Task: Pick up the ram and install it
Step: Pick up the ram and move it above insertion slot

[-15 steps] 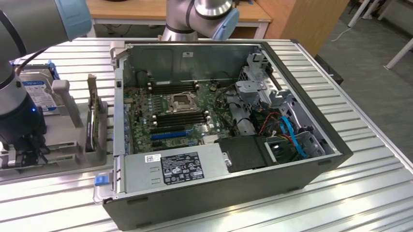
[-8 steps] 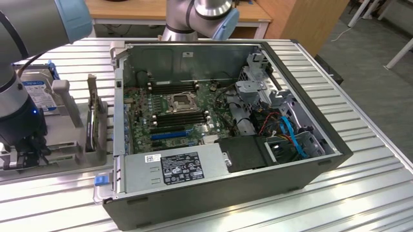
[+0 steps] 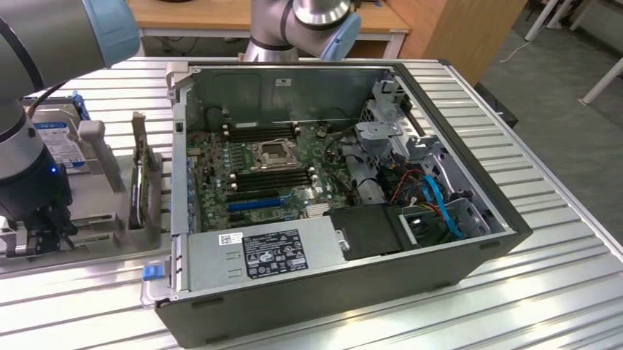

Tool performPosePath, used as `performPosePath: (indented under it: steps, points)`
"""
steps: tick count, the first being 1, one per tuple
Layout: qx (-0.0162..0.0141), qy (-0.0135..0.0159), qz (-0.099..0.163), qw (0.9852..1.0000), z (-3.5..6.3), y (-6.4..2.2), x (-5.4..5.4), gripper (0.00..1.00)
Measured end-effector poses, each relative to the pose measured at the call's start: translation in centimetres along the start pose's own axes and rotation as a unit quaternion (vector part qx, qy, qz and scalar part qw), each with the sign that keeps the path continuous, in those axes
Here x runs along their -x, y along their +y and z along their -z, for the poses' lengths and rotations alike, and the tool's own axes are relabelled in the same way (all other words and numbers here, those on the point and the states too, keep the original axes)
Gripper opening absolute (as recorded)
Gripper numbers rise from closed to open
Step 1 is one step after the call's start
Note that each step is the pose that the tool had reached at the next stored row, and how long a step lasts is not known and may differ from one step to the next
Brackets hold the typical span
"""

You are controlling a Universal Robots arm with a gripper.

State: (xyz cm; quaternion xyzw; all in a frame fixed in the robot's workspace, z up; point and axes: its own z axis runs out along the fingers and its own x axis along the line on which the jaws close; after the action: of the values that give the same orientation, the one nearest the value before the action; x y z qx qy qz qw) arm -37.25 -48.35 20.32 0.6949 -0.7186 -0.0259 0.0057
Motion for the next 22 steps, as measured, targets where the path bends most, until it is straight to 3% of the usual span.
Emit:
performPosePath:
  steps: [22]
  points:
    - [0.0004, 0.0006, 0.013, 0.9999, -0.01, -0.18, 0.0, 0.29]
